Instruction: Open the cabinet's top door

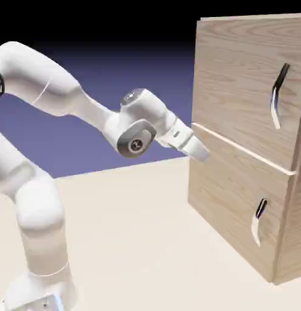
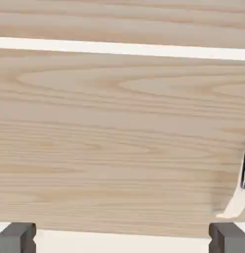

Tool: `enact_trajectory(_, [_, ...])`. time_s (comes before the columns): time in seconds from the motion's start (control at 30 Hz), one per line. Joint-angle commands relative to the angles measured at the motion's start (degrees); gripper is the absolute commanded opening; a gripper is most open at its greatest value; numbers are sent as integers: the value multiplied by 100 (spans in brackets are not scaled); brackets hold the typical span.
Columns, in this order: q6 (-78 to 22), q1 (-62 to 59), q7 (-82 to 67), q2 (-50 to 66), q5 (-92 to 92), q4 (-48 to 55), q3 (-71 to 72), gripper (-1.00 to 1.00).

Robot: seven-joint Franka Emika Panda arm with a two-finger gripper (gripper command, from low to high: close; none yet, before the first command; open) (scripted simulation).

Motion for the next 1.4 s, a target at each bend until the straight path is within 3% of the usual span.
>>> enact_trajectory(0.0, [3,91,188,-24,-250,68,-101,0])
enact_trajectory(1.37, [119,3837,7866,-1004,-10468,2842,-4254,0])
